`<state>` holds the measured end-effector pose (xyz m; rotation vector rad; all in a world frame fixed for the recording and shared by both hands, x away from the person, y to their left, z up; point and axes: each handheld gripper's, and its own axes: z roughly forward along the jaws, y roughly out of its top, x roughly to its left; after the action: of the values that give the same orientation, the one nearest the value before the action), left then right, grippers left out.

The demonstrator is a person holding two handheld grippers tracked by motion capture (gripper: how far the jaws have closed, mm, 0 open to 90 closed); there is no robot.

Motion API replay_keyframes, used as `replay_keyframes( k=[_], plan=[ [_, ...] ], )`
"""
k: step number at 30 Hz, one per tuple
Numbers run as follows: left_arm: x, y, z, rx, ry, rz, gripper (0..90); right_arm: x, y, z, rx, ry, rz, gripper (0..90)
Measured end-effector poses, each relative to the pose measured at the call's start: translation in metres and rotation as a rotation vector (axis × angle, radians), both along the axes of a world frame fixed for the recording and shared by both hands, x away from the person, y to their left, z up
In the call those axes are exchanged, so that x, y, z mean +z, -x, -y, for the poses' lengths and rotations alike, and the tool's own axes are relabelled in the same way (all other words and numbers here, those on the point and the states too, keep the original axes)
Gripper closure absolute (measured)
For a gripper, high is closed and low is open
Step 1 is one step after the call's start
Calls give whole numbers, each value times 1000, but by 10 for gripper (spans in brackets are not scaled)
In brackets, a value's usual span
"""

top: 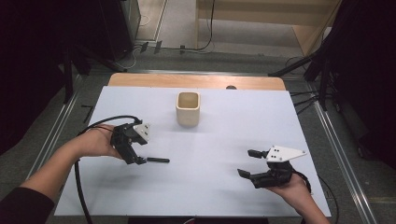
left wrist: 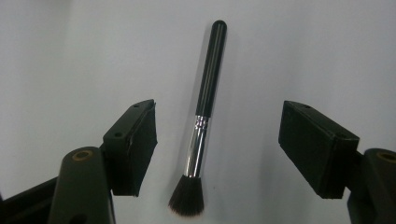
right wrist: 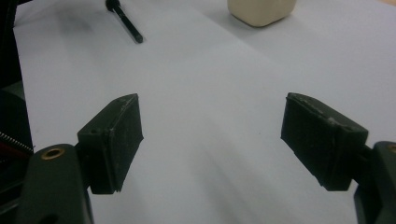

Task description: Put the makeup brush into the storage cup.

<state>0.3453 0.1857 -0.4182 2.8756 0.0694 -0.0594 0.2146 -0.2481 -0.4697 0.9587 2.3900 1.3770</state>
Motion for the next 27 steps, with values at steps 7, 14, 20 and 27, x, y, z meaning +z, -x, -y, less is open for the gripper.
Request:
replay_keyframes(
  k=[7, 14, 20, 27],
  plan=[
    [-11, 0, 2, -1, -35, -2, 294, 0, 0, -1, 4, 9, 3, 214],
    [-20, -1, 3, -14, -71, -2, 304, 0, 0, -1, 3, 8, 3, 214],
    [-27, -3, 2, -26, -80, -3, 317, 0, 0, -1, 6, 11, 4, 214],
    [-34, -2, 2, -53, -99, 28, 369, -1, 0, -2, 10, 21, 2, 214]
  ],
)
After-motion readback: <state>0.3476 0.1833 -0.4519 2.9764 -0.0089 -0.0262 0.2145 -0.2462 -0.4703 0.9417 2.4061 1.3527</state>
